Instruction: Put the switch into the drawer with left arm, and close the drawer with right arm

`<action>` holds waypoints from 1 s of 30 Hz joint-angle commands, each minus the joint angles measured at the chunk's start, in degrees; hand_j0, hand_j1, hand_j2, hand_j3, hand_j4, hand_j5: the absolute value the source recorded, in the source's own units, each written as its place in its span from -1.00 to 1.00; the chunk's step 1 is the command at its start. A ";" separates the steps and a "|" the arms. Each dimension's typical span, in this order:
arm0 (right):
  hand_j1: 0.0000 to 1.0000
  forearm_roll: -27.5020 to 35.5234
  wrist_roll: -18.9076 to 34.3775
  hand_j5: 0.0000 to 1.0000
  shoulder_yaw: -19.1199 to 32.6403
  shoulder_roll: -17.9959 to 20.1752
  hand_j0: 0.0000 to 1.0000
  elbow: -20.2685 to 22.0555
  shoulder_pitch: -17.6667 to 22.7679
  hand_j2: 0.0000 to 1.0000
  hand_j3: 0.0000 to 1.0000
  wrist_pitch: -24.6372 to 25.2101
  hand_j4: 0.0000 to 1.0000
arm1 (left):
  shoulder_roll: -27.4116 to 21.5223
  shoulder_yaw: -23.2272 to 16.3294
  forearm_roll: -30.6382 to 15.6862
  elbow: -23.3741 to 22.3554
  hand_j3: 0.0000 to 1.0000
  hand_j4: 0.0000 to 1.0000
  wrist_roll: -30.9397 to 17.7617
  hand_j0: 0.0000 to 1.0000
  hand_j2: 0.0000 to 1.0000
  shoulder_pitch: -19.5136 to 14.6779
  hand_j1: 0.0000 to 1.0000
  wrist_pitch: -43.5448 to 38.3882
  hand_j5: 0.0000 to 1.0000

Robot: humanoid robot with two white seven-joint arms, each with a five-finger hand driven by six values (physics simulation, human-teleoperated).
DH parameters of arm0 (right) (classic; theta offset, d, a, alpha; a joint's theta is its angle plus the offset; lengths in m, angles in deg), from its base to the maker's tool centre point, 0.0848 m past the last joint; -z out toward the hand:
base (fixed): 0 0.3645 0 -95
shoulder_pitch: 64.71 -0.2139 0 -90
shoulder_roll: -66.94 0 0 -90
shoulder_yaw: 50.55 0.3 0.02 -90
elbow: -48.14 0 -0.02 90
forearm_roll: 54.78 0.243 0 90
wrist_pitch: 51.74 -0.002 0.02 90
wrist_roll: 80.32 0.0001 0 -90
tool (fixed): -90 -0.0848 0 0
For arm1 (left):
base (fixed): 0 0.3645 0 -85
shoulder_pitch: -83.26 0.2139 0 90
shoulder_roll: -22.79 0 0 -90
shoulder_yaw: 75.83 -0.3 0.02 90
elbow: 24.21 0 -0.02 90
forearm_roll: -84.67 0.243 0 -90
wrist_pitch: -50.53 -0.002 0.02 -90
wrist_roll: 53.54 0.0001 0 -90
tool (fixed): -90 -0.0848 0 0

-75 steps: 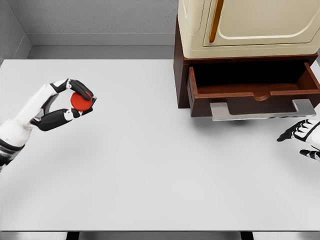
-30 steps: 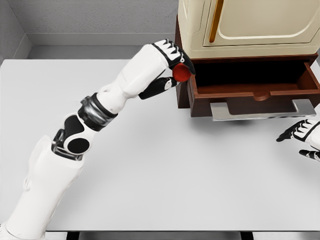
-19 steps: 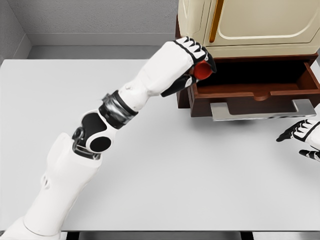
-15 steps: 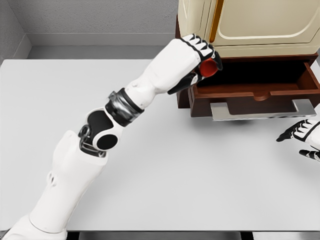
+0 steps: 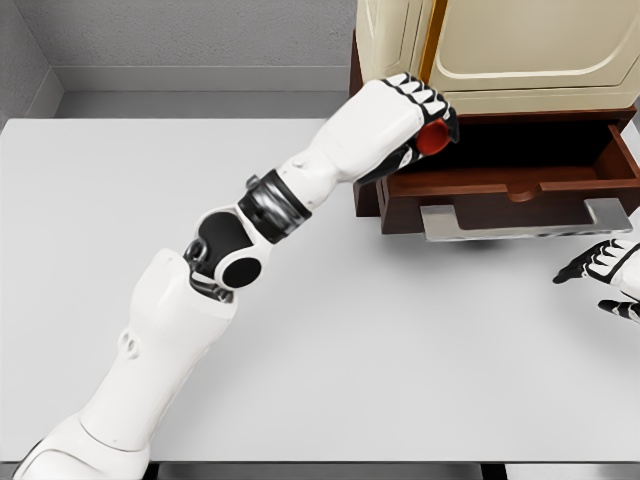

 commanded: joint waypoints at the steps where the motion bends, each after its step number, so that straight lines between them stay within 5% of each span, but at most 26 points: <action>1: 0.44 0.36 -0.02 0.44 0.02 0.10 0.44 0.10 0.00 0.44 0.44 -0.01 0.44 | 0.02 -0.20 0.69 -0.50 -0.20 -0.20 0.07 -0.20 -0.20 0.00 -0.20 -0.03 -0.20; 9: 0.44 0.36 -0.02 0.44 0.02 0.10 0.44 0.01 0.00 0.44 0.44 -0.01 0.44 | 0.02 -0.90 2.10 -0.76 -0.17 -0.17 0.07 -0.17 -0.17 -0.53 -0.17 0.06 -0.17; 10: 0.44 0.36 -0.02 0.44 0.02 0.10 0.44 -0.08 0.00 0.44 0.44 -0.01 0.44 | 0.02 -0.90 2.19 -0.76 -0.01 -0.01 0.07 -0.01 -0.01 -0.53 -0.01 0.06 -0.01; 11: 0.44 0.36 -0.02 0.44 0.02 0.02 0.44 -0.08 0.00 0.44 0.44 -0.01 0.44 | 0.02 -0.90 2.19 -0.67 0.40 0.40 0.16 0.40 0.40 -0.53 0.40 0.06 0.40; 12: 0.44 0.36 -0.02 0.44 0.02 0.02 0.44 -0.08 0.00 0.44 0.44 -0.01 0.44 | 0.02 -0.90 2.19 -0.67 0.51 0.51 0.24 0.51 0.51 -0.53 0.51 0.06 0.51; 30: 0.44 0.36 -0.02 0.44 0.02 0.10 0.44 0.01 0.00 0.44 0.44 -0.01 0.44 | 0.02 -1.08 4.30 -0.67 0.52 0.52 0.24 0.52 0.52 -0.70 0.52 -0.03 0.52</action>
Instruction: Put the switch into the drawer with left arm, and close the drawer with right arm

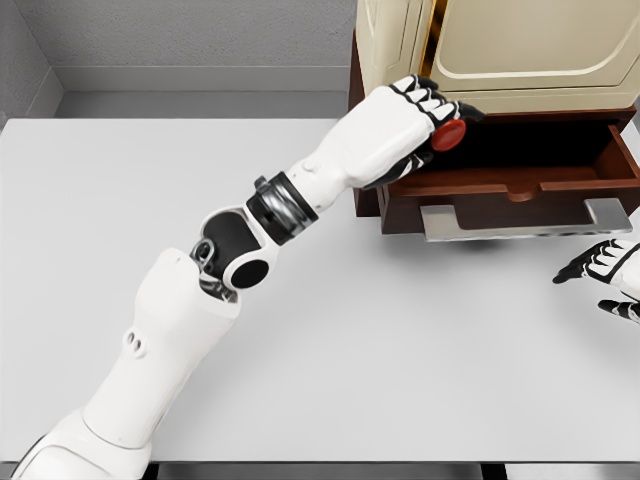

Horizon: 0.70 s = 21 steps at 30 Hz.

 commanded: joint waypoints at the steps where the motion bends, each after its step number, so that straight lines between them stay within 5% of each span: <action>1: 0.44 0.36 -0.02 0.44 0.02 0.05 0.44 0.02 0.00 0.44 0.44 -0.01 0.44 | 0.00 0.03 -0.22 0.02 0.52 0.52 0.04 0.52 0.52 0.00 0.52 -0.04 0.52; 11: 0.45 0.36 -0.02 0.45 0.02 0.05 0.45 -0.25 -0.09 0.45 0.45 -0.01 0.45 | 0.00 -1.20 -0.31 0.81 0.53 0.53 0.04 0.53 0.53 0.62 0.53 0.05 0.53; 21: 0.45 0.36 0.06 0.45 0.02 0.05 0.45 -0.16 -0.09 0.45 0.45 -0.01 0.45 | 0.00 -1.11 0.21 1.08 0.86 0.86 0.04 0.86 0.86 0.70 0.86 -0.04 0.86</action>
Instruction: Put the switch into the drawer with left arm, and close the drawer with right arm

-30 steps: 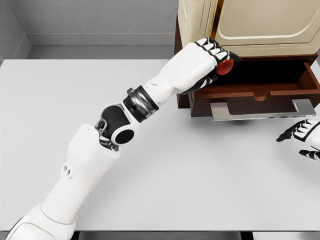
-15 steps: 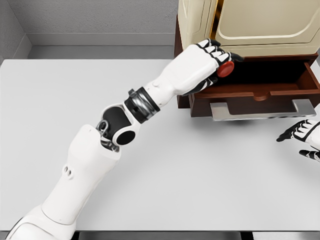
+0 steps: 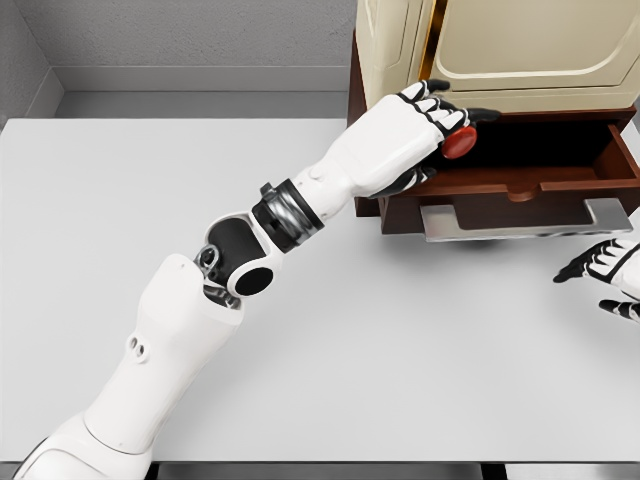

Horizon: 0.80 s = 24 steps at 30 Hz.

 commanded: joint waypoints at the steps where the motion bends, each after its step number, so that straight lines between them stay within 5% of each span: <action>1: 0.45 0.36 -0.02 0.45 0.02 0.11 0.45 0.02 -0.09 0.45 0.45 -0.01 0.45 | 0.00 0.05 -0.18 0.09 0.86 0.86 0.06 0.86 0.86 0.00 0.86 -0.05 0.86; 14: 0.46 0.36 -0.02 0.46 0.02 0.11 0.46 0.02 -0.09 0.46 0.46 -0.01 0.46 | 0.00 0.05 -0.18 0.17 0.82 0.82 0.14 0.82 0.82 -0.09 0.82 -1.37 0.82; 22: 0.46 0.36 -0.02 0.46 0.02 0.11 0.46 -0.24 -0.09 0.46 0.46 -0.01 0.46 | 0.00 0.05 -0.35 0.88 0.15 0.15 0.23 0.15 0.15 0.00 0.15 -1.98 0.15; 23: 0.46 0.28 -0.02 0.46 0.02 0.11 0.46 -0.24 -0.09 0.46 0.46 -0.01 0.46 | 0.00 -0.03 -0.27 0.88 0.22 0.22 0.14 0.22 0.22 0.00 0.22 -1.72 0.22; 24: 0.46 0.28 -0.02 0.46 0.10 0.11 0.46 -0.24 -0.09 0.46 0.46 -0.01 0.46 | 0.00 -0.03 -0.18 0.88 0.64 0.64 0.14 0.64 0.64 0.00 0.64 -1.72 0.64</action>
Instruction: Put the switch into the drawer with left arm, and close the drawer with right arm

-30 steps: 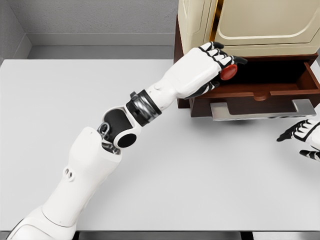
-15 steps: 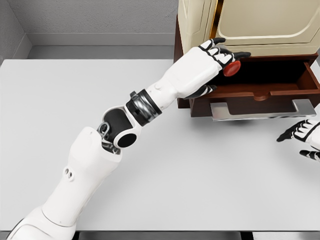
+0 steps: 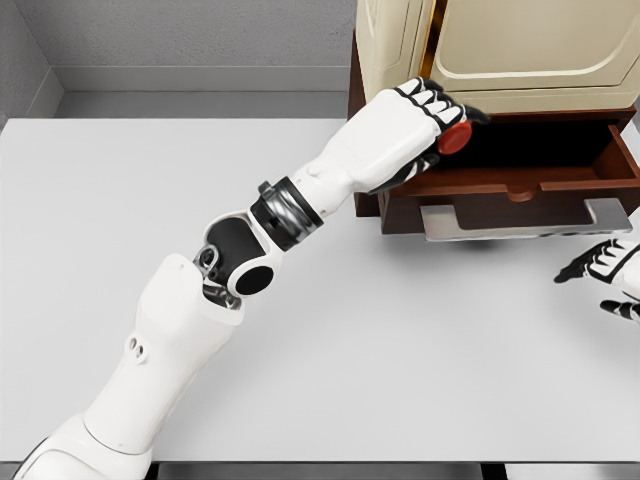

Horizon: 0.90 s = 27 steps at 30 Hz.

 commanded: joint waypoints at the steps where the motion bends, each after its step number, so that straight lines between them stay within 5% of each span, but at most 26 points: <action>1: 0.46 0.33 -0.02 0.46 0.01 0.11 0.46 -0.03 0.00 0.46 0.46 -0.01 0.46 | 0.00 0.11 -0.20 0.06 0.65 0.65 0.03 0.65 0.65 0.00 0.65 -0.16 0.65; 2: 0.46 0.33 -0.02 0.46 0.01 0.11 0.46 -0.03 0.00 0.46 0.46 -0.01 0.46 | 0.00 0.02 -0.29 0.06 0.25 0.25 0.12 0.25 0.25 0.09 0.25 -0.34 0.25; 3: 0.46 0.33 -0.02 0.46 0.01 0.11 0.46 -0.03 0.00 0.46 0.46 -0.01 0.46 | 0.00 0.02 -0.20 0.06 0.28 0.28 0.12 0.28 0.28 0.00 0.28 -0.34 0.28; 4: 0.46 0.33 -0.02 0.46 0.01 0.11 0.46 -0.03 0.00 0.46 0.46 -0.01 0.46 | 0.00 0.02 -0.20 0.15 0.51 0.51 0.12 0.51 0.51 0.00 0.51 -0.16 0.51; 6: 0.46 0.33 -0.02 0.46 0.01 0.11 0.46 -0.03 0.00 0.46 0.46 -0.01 0.46 | 0.00 0.02 -0.12 0.15 0.36 0.36 0.21 0.36 0.36 0.09 0.36 -0.51 0.36; 7: 0.46 0.33 -0.02 0.46 0.01 0.11 0.46 -0.03 0.00 0.46 0.46 -0.01 0.46 | 0.00 0.02 -0.12 0.15 0.63 0.63 0.21 0.63 0.63 0.09 0.63 -0.42 0.63; 12: 0.46 0.42 -0.02 0.46 0.01 0.19 0.46 -0.03 -0.18 0.46 0.46 -0.01 0.46 | 0.00 0.02 -0.12 0.41 0.64 0.64 0.21 0.64 0.64 0.09 0.64 -0.25 0.64; 21: 0.46 0.42 -0.02 0.46 0.09 0.54 0.46 0.24 -0.18 0.46 0.46 -0.01 0.46 | 0.00 0.02 -0.47 7.35 0.70 0.70 0.21 0.70 0.70 2.28 0.70 0.19 0.70; 24: 0.46 0.51 -0.02 0.46 0.09 0.54 0.46 0.24 -0.18 0.46 0.46 -0.01 0.46 | 0.00 0.37 -2.05 10.25 0.89 0.89 0.21 0.89 0.89 3.60 0.89 0.89 0.89; 27: 0.46 0.68 -0.02 0.46 0.09 0.90 0.46 0.41 -0.18 0.46 0.46 -0.01 0.46 | -1.75 3.18 -9.43 10.25 0.96 0.96 0.30 0.96 0.96 3.52 0.96 11.87 0.96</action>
